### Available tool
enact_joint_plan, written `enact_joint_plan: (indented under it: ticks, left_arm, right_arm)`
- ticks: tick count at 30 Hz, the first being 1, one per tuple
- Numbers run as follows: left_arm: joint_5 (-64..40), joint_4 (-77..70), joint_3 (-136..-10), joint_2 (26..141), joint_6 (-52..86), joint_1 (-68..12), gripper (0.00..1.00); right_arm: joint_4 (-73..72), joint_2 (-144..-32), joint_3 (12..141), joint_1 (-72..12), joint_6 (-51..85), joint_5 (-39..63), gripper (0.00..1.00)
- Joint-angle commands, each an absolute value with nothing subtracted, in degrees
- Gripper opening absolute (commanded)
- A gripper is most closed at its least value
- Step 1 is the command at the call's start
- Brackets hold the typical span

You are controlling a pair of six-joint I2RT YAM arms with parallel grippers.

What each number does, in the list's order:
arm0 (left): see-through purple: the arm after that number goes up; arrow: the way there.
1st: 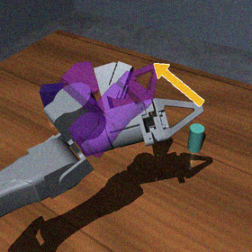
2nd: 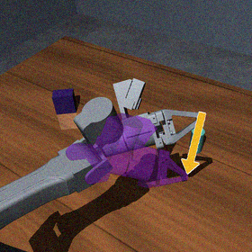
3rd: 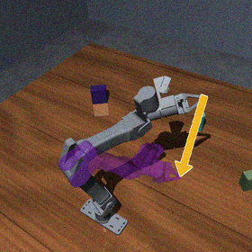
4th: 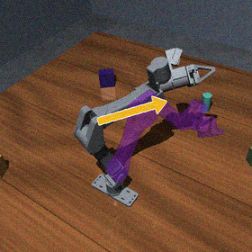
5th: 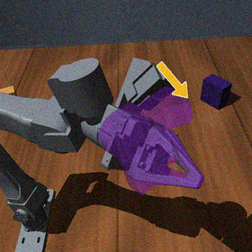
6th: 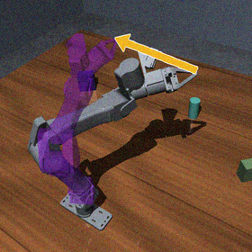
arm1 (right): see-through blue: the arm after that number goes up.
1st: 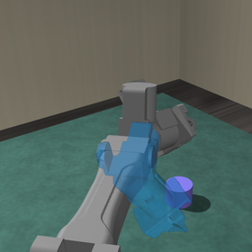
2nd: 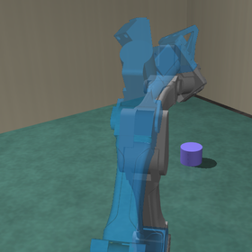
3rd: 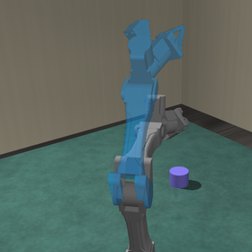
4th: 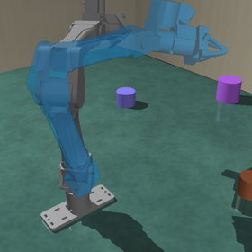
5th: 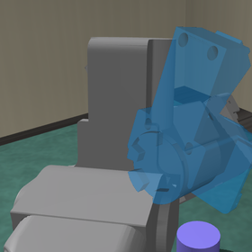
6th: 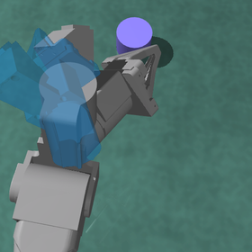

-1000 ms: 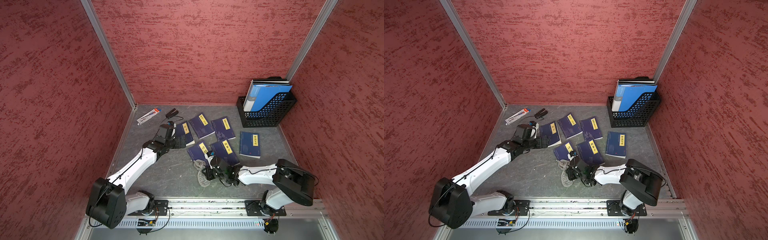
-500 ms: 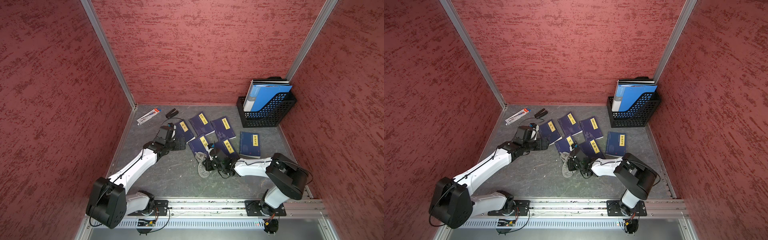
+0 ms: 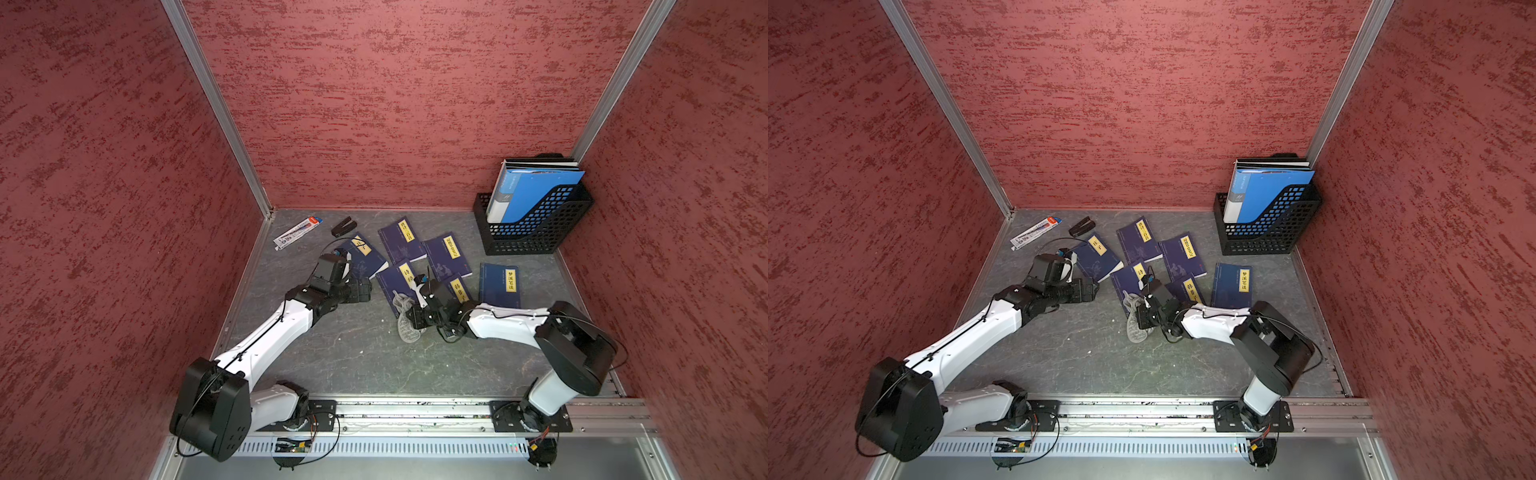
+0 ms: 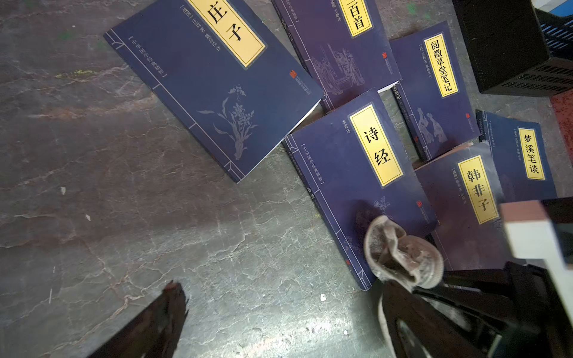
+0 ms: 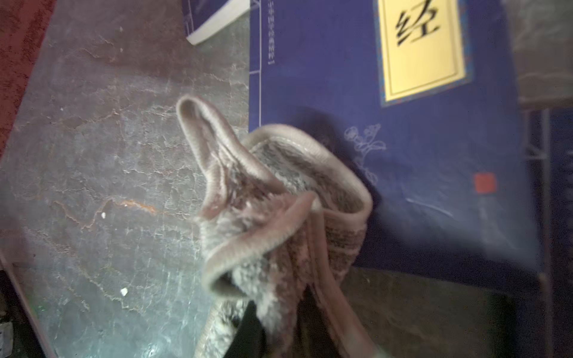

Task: Wipe the cover of the book
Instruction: Wipe the dirt from the cover of the book, then place the cleaning item on the book.

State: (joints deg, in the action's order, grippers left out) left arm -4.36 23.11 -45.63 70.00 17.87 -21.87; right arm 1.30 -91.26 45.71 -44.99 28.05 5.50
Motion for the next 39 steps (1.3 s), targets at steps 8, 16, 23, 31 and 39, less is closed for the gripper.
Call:
enact_joint_plan:
  ticks: [8, 16, 23, 31, 39]
  left_arm:
    - [-5.32, 19.98, -44.70, 72.59, 20.80, -24.18, 1.00]
    - [-4.57, 18.14, -45.99, 77.78, 23.50, -27.65, 1.00]
    - [-3.42, 17.63, -47.36, 80.63, 25.15, -29.96, 1.00]
    - [-2.93, 17.07, -48.25, 82.56, 26.75, -31.10, 1.00]
    - [-4.09, 14.70, -48.52, 84.60, 28.98, -31.38, 1.00]
  right_arm:
    - [16.98, -80.57, 43.45, -32.85, 25.60, -10.94, 0.20]
    - [18.05, -82.03, 42.07, -29.18, 24.19, -12.46, 0.59]
    - [23.63, -85.04, 52.20, -29.19, 19.27, -15.99, 0.70]
    - [21.91, -89.76, 59.99, -29.35, 14.02, -11.10, 0.71]
    - [13.36, -97.94, 62.19, -30.60, 8.87, 6.52, 0.67]
